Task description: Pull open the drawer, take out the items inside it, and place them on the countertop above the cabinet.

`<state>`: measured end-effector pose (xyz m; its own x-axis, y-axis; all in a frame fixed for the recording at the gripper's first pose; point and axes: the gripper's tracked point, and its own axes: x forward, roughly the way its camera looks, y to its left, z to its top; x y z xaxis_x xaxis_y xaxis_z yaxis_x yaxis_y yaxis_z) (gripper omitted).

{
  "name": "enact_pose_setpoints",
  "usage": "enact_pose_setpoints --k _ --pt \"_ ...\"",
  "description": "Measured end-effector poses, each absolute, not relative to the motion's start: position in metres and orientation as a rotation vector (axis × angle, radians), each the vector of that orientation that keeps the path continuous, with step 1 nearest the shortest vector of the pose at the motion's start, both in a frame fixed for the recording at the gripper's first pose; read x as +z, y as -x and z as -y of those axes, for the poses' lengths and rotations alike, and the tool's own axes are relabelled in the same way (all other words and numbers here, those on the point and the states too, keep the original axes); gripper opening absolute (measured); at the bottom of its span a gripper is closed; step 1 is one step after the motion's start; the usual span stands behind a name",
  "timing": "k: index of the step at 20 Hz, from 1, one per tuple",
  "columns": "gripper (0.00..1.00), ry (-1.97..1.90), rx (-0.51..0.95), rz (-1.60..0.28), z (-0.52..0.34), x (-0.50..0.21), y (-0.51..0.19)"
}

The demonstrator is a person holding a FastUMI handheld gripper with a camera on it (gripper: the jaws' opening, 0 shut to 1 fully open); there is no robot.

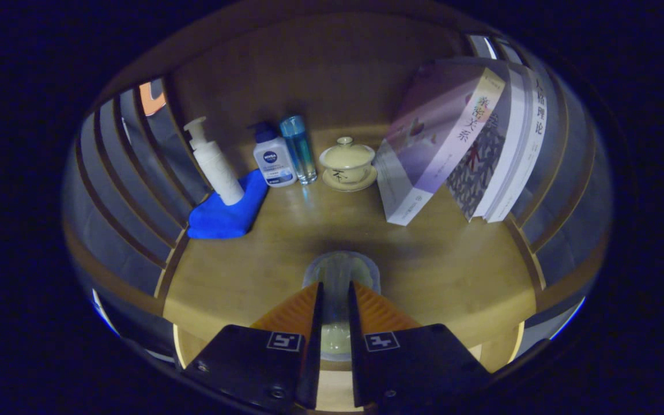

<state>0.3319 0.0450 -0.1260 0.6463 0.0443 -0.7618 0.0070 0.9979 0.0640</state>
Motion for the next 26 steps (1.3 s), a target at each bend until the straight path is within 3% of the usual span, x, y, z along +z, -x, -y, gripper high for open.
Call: enact_pose_setpoints --k 4,6,11,14,20,26 --pt "0.69 -0.042 0.059 -0.732 -0.05 -0.105 -0.328" --pt "0.8 -0.005 0.075 -0.644 -0.053 -0.088 -0.318" --pt "0.81 -0.009 0.05 -0.404 -0.049 -0.035 -0.272" --pt "0.98 -0.009 0.088 -0.311 -0.058 -0.015 -0.23" --pt "0.99 -0.012 0.137 -0.14 -0.059 -0.007 -0.128" --pt "0.99 0.014 0.084 -0.073 -0.042 -0.043 -0.047"
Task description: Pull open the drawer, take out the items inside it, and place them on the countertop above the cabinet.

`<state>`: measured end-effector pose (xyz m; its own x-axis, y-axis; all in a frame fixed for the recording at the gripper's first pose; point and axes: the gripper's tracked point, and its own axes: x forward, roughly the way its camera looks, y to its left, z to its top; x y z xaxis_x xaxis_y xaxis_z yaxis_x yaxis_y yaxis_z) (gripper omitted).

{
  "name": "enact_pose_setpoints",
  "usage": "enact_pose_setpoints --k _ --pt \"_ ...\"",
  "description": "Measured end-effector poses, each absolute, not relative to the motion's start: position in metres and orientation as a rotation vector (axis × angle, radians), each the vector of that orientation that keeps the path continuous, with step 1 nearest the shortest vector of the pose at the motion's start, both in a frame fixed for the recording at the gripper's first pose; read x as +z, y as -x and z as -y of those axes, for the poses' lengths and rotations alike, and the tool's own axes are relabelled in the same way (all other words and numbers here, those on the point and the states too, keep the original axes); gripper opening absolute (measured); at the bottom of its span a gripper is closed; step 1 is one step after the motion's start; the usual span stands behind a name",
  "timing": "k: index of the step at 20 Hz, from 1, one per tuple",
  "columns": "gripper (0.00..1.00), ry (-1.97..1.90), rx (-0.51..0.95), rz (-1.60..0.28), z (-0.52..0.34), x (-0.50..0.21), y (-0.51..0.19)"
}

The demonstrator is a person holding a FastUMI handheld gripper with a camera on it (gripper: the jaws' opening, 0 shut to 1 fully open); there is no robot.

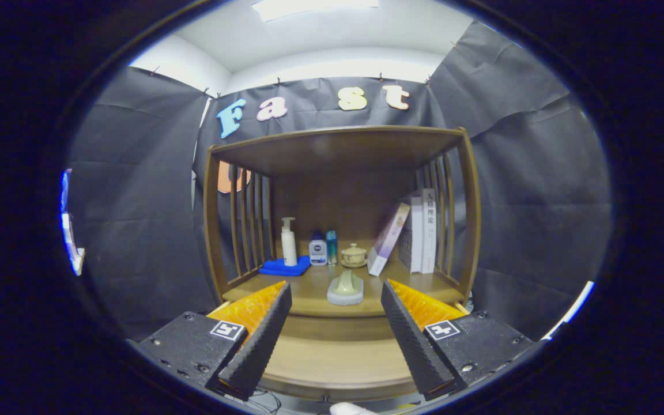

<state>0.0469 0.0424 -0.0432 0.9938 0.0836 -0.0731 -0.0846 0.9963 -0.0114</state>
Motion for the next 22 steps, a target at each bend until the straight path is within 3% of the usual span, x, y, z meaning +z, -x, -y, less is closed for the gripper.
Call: enact_pose_setpoints --k 10,17,22 --pt "0.99 0.018 0.036 -0.153 -0.043 -0.18 0.02" --pt "0.99 0.026 -0.008 -0.243 -0.035 -0.217 -0.007" --pt "0.98 0.023 -0.012 -0.21 -0.036 -0.214 -0.009"
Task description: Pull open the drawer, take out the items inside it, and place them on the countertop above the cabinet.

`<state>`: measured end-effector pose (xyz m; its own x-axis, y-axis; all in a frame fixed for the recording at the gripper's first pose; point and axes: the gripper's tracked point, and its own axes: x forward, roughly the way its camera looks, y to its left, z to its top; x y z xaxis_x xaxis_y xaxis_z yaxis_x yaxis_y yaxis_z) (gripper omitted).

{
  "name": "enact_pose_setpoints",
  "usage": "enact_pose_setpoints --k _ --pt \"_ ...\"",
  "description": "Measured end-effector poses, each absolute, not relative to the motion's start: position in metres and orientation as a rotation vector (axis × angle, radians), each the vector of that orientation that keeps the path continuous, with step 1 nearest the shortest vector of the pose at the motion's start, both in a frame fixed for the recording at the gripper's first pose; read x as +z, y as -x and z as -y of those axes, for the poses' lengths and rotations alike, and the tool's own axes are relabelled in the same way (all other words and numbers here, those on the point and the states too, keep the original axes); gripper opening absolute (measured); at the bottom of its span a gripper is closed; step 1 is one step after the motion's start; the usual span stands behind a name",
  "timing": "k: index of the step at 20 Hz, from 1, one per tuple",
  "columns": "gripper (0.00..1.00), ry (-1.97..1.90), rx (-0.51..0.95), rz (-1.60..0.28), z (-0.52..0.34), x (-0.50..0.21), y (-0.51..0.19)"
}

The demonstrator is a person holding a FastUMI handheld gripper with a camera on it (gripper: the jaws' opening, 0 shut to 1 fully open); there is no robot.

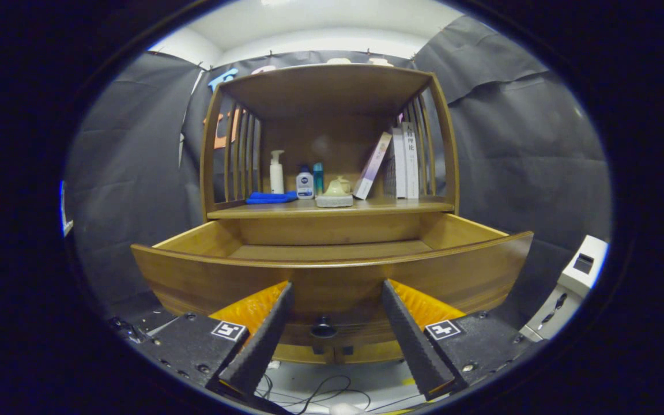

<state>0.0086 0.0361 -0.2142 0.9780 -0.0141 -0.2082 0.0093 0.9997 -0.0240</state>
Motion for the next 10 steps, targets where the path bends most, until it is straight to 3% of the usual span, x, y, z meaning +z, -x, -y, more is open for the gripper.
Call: enact_pose_setpoints --k 10 --pt "0.98 0.032 -0.015 -0.207 -0.029 -0.201 -0.055"
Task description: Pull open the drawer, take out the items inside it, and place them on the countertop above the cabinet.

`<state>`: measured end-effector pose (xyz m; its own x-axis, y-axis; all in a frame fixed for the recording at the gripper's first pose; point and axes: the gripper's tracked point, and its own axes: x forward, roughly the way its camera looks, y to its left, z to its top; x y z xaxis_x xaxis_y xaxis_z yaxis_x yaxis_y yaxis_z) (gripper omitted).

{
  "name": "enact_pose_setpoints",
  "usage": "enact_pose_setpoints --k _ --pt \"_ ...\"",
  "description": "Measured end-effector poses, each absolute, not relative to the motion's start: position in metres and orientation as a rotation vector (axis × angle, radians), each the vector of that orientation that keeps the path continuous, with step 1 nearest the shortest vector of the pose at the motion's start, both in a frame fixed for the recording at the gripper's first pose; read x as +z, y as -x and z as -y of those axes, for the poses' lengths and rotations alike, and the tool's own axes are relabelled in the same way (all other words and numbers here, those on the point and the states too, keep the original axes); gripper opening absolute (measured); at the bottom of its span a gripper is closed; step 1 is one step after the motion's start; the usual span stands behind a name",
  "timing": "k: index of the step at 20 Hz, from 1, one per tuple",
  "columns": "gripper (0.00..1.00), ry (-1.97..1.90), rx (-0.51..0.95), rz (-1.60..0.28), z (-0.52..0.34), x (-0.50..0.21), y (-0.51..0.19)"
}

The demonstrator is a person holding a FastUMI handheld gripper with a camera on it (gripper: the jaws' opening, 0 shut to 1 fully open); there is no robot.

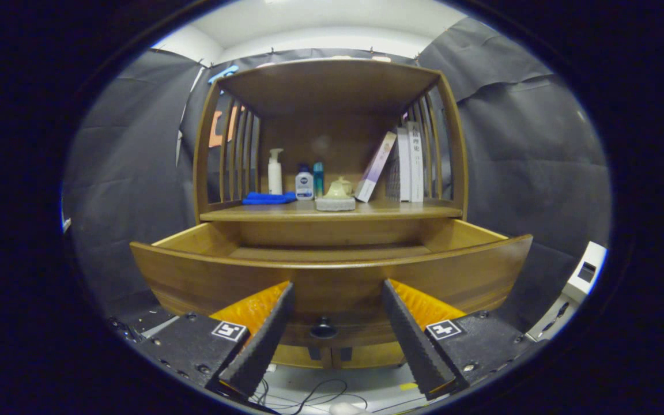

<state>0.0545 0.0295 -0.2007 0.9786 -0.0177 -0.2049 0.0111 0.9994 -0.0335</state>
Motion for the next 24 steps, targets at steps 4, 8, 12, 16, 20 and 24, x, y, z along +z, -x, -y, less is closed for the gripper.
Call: enact_pose_setpoints --k 4,8,12,16,20,24 --pt "0.98 0.025 -0.021 -0.205 -0.032 -0.2 -0.086" --pt "0.98 0.027 -0.034 -0.204 -0.034 -0.199 -0.121" --pt "0.99 0.033 -0.045 -0.214 -0.036 -0.2 -0.152" --pt "0.99 0.031 -0.046 -0.213 -0.037 -0.201 -0.182" --pt "0.99 0.034 -0.041 -0.218 -0.035 -0.203 -0.203" --pt "0.98 0.039 -0.047 -0.22 -0.036 -0.205 -0.211"
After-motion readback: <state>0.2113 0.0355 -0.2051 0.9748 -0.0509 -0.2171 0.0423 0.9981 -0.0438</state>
